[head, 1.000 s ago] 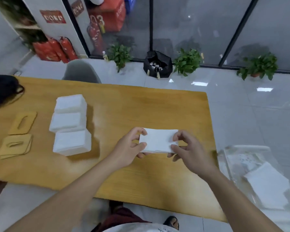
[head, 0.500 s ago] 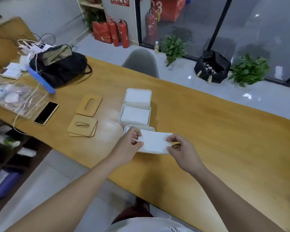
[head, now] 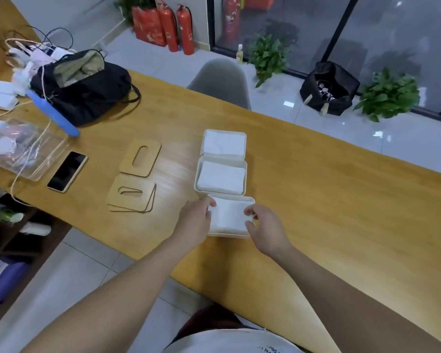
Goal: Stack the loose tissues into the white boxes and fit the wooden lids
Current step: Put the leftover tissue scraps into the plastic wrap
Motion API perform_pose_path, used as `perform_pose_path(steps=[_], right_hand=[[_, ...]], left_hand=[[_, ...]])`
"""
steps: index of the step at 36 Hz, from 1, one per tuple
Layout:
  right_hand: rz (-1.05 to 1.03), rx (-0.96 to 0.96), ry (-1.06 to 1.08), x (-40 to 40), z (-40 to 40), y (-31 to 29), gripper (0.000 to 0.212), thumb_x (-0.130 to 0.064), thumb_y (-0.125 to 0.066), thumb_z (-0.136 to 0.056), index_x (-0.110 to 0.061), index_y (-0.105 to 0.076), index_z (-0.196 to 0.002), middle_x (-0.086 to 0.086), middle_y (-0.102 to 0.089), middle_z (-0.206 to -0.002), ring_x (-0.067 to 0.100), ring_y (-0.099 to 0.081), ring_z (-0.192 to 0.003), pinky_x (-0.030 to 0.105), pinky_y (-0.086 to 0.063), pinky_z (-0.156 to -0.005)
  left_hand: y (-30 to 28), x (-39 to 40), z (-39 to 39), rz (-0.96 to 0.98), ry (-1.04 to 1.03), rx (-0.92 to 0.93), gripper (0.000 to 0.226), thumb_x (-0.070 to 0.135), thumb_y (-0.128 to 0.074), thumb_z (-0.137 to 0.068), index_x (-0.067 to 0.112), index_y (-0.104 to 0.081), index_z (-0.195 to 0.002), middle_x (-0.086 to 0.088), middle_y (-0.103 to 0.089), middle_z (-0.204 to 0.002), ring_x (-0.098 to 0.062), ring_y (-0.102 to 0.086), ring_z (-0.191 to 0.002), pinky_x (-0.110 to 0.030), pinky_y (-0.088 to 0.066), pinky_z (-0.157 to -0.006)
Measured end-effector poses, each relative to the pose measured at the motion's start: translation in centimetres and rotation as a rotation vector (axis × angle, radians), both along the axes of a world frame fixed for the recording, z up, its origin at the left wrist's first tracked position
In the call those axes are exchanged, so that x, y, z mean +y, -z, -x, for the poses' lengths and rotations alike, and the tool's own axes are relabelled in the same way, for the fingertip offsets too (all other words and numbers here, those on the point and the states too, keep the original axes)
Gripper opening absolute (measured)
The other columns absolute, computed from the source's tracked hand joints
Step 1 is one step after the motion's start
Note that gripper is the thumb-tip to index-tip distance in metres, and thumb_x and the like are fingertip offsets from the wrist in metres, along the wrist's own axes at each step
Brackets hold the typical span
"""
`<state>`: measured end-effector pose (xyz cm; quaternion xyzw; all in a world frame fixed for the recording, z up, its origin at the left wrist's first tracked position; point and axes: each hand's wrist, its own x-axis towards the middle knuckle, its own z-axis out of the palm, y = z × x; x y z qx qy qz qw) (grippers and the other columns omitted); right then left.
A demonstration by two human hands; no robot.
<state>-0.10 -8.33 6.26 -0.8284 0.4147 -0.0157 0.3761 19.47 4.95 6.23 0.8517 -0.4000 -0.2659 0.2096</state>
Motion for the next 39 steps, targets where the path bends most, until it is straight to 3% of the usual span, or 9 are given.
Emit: perform_pose_path(steps=[6,10,15,19,25,29,31,35,39], right_hand=[[0.347,0.137,-0.15,0.2,0.4,0.6,0.027,-0.028,-0.074,-0.096,-0.023,-0.071,-0.123,0.006,-0.054,-0.149,0.032,-0.051,-0.129,0.048,-0.041,-0.106],[0.446,0.105,-0.234,-0.1,0.4,0.6,0.032,-0.022,-0.082,-0.091,-0.021,-0.073,-0.122,0.005,-0.058,-0.148,0.034,-0.054,-0.121,0.049,-0.045,-0.097],[0.412,0.148,-0.319,-0.6,-0.5,0.5,0.031,-0.026,-0.075,-0.097,-0.024,-0.068,-0.127,-0.006,-0.061,-0.14,0.028,-0.051,-0.115,0.044,-0.039,-0.096],[0.373,0.154,-0.316,-0.9,-0.4,0.4,0.036,-0.029,-0.072,-0.1,-0.027,-0.065,-0.135,-0.009,-0.056,-0.145,0.024,-0.048,-0.118,0.042,-0.035,-0.099],[0.28,-0.002,-0.199,-1.4,2.2,-1.8,0.043,-0.031,-0.072,-0.102,-0.027,-0.064,-0.144,-0.009,-0.059,-0.15,0.021,-0.05,-0.134,0.039,-0.034,-0.11],[0.234,-0.137,-0.064,-2.4,6.8,-4.5,0.037,-0.033,-0.075,-0.103,-0.028,-0.066,-0.139,-0.011,-0.059,-0.144,0.016,-0.055,-0.128,0.039,-0.036,-0.112],[0.202,-0.209,0.013,-3.0,10.4,-5.7,0.035,-0.035,-0.076,-0.102,-0.028,-0.065,-0.135,-0.014,-0.06,-0.138,0.011,-0.058,-0.118,0.037,-0.043,-0.108],[0.175,-0.311,0.198,-3.9,19.9,-8.1,0.03,-0.04,-0.073,-0.103,-0.03,-0.061,-0.129,-0.019,-0.059,-0.121,0.004,-0.061,-0.102,0.023,-0.049,-0.088],[0.158,-0.426,0.428,-4.0,31.6,-9.7,0.022,-0.034,-0.076,-0.102,-0.029,-0.064,-0.121,-0.018,-0.067,-0.116,0.012,-0.067,-0.096,0.023,-0.052,-0.083]], left_hand=[[0.7,-0.1,0.5,-0.072,0.213,-0.367,0.032,0.018,-0.054,-0.108,0.034,-0.065,-0.133,0.008,-0.06,-0.134,-0.022,-0.043,-0.122,-0.037,-0.038,-0.104],[0.5,-0.5,0.6,-0.02,0.221,-0.361,0.022,0.026,-0.063,-0.106,0.029,-0.073,-0.125,0.004,-0.054,-0.135,-0.022,-0.042,-0.128,-0.038,-0.038,-0.107],[0.2,-1.8,0.7,-0.085,0.393,-0.27,0.047,0.029,-0.06,-0.108,0.023,-0.052,-0.154,0.003,-0.059,-0.139,-0.023,-0.049,-0.133,-0.037,-0.044,-0.108],[0.2,-2.4,1.5,-0.139,0.374,-0.308,0.051,0.029,-0.061,-0.108,0.022,-0.05,-0.157,0.0,-0.057,-0.143,-0.023,-0.051,-0.131,-0.036,-0.046,-0.107],[-1.4,-3.8,3.2,-0.067,0.31,-0.298,0.038,0.034,-0.062,-0.107,0.025,-0.065,-0.144,0.005,-0.064,-0.136,-0.021,-0.054,-0.126,-0.035,-0.044,-0.108],[-4.1,-5.8,7.4,0.064,0.295,-0.156,0.022,0.039,-0.065,-0.107,0.032,-0.07,-0.127,0.018,-0.065,-0.114,-0.008,-0.056,-0.112,-0.032,-0.049,-0.098],[-5.5,-7.2,10.5,0.119,0.336,-0.102,0.008,0.042,-0.064,-0.107,0.036,-0.069,-0.11,0.02,-0.062,-0.101,-0.004,-0.056,-0.1,-0.033,-0.052,-0.087],[-8.8,-10.7,19.3,0.197,0.382,0.069,0.017,0.05,-0.061,-0.108,0.039,-0.058,-0.096,0.009,-0.061,-0.085,-0.01,-0.059,-0.081,-0.035,-0.048,-0.066],[-10.8,-13.7,30.9,0.274,0.525,0.218,0.019,0.049,-0.06,-0.11,0.033,-0.057,-0.101,0.002,-0.062,-0.084,-0.018,-0.059,-0.077,-0.045,-0.05,-0.072]])
